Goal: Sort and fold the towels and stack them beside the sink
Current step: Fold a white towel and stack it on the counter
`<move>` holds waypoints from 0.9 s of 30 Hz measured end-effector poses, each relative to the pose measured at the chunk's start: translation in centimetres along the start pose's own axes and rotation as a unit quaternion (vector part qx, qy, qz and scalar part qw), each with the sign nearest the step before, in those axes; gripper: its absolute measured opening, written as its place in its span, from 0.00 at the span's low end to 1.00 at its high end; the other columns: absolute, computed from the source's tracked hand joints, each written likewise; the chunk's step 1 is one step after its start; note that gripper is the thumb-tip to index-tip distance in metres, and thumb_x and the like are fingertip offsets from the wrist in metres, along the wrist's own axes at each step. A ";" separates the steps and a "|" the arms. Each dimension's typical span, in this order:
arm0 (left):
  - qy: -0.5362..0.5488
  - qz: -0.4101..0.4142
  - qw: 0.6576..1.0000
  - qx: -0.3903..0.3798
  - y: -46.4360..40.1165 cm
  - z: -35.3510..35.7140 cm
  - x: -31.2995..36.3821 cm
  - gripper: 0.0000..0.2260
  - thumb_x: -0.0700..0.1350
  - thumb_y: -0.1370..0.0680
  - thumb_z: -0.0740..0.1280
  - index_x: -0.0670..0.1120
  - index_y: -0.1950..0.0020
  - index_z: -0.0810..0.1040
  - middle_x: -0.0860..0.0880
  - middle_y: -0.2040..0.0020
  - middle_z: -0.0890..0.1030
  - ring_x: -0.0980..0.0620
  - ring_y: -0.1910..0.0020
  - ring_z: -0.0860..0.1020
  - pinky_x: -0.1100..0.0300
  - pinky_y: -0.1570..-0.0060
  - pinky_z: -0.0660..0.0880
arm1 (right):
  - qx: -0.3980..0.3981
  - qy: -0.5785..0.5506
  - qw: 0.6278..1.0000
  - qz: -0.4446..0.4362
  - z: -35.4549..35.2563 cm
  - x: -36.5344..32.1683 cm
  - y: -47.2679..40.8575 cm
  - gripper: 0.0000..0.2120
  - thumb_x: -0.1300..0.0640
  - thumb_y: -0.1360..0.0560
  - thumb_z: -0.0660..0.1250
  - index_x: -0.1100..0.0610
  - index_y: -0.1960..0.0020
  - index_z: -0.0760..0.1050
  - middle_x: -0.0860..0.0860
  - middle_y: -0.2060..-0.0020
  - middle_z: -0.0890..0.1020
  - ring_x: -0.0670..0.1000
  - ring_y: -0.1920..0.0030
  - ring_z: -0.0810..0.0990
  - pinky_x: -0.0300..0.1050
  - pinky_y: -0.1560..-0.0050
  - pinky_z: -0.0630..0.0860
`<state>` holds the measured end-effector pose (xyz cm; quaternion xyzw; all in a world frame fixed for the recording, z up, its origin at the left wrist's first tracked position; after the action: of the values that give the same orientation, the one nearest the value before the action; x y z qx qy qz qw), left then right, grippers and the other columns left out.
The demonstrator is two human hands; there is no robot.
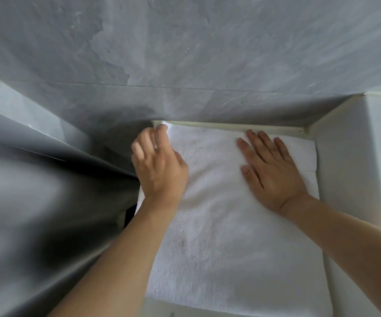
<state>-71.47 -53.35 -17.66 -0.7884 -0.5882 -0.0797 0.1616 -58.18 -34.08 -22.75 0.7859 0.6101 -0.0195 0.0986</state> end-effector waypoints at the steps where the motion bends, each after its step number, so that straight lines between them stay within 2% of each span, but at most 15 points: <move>1: -0.014 0.070 0.997 0.000 0.6 0.2 1.5 0.18 0.43 0.25 0.64 0.44 0.34 0.73 0.42 0.34 0.72 0.39 0.35 0.70 0.45 0.35 0.67 | 0.002 0.001 1.000 -0.001 0.0 0.0 0.0 0.28 0.43 0.18 0.43 0.50 0.20 0.49 0.50 0.20 0.51 0.51 0.21 0.47 0.56 0.22 0.46; 3: -0.014 0.192 0.979 -0.064 2.3 2.3 3.7 0.21 0.50 0.21 0.61 0.45 0.30 0.72 0.42 0.26 0.68 0.39 0.26 0.64 0.41 0.25 0.56 | 0.006 0.003 1.000 -0.005 0.0 0.0 0.1 0.28 0.44 0.18 0.43 0.51 0.20 0.50 0.51 0.20 0.51 0.52 0.21 0.48 0.56 0.23 0.47; 5: -0.043 0.237 0.960 -0.143 3.6 4.7 3.5 0.27 0.58 0.19 0.54 0.49 0.22 0.64 0.45 0.20 0.59 0.43 0.21 0.55 0.40 0.24 0.49 | 0.009 -0.001 1.000 -0.009 0.0 0.0 0.1 0.28 0.44 0.18 0.44 0.52 0.20 0.51 0.52 0.20 0.52 0.52 0.21 0.49 0.57 0.23 0.48; 8: -0.071 0.226 0.957 -0.165 3.7 5.9 2.2 0.31 0.62 0.20 0.50 0.53 0.19 0.54 0.47 0.18 0.50 0.45 0.19 0.46 0.40 0.23 0.46 | 0.008 0.004 1.000 -0.006 0.0 0.1 -0.1 0.29 0.44 0.18 0.44 0.52 0.20 0.51 0.53 0.20 0.52 0.53 0.21 0.49 0.56 0.23 0.47; 13: -0.083 0.213 0.956 -0.185 3.6 5.9 2.4 0.31 0.63 0.20 0.49 0.54 0.18 0.51 0.47 0.18 0.48 0.44 0.20 0.43 0.38 0.24 0.45 | 0.001 0.011 1.000 -0.007 -0.2 -0.1 -0.2 0.29 0.44 0.19 0.45 0.53 0.20 0.52 0.54 0.21 0.53 0.54 0.21 0.51 0.56 0.23 0.48; 18: -0.091 0.197 0.950 -0.225 3.6 6.0 2.9 0.32 0.63 0.21 0.44 0.53 0.18 0.45 0.47 0.18 0.42 0.45 0.20 0.38 0.40 0.24 0.39 | -0.004 0.014 1.000 -0.015 -0.4 0.2 -0.3 0.29 0.44 0.19 0.45 0.53 0.20 0.53 0.54 0.21 0.54 0.55 0.21 0.51 0.56 0.23 0.47; 22: -0.095 0.206 0.950 -0.213 6.1 5.0 3.1 0.33 0.63 0.20 0.47 0.49 0.18 0.50 0.46 0.18 0.48 0.43 0.20 0.45 0.34 0.25 0.44 | -0.003 0.007 1.000 -0.026 -0.5 0.0 -0.7 0.30 0.43 0.19 0.46 0.54 0.20 0.54 0.55 0.21 0.55 0.56 0.21 0.53 0.57 0.23 0.48; 27: -0.120 0.209 0.948 -0.206 6.6 5.7 2.0 0.34 0.64 0.21 0.48 0.52 0.18 0.49 0.49 0.18 0.46 0.44 0.20 0.43 0.28 0.29 0.43 | -0.007 0.007 1.000 -0.030 -0.1 0.2 -1.0 0.30 0.43 0.19 0.46 0.53 0.20 0.55 0.55 0.21 0.56 0.56 0.22 0.54 0.57 0.23 0.48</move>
<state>-64.98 -51.20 -23.43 -0.9137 -0.3956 -0.0687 -0.0630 -59.11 -33.63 -22.83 0.7669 0.6338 -0.0131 0.0994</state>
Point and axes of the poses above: each hand's wrist, its own y-axis away from the middle knuckle, its own z-axis out of the palm, x = y × z, the point moved 8 cm from there along -y, towards the middle knuckle
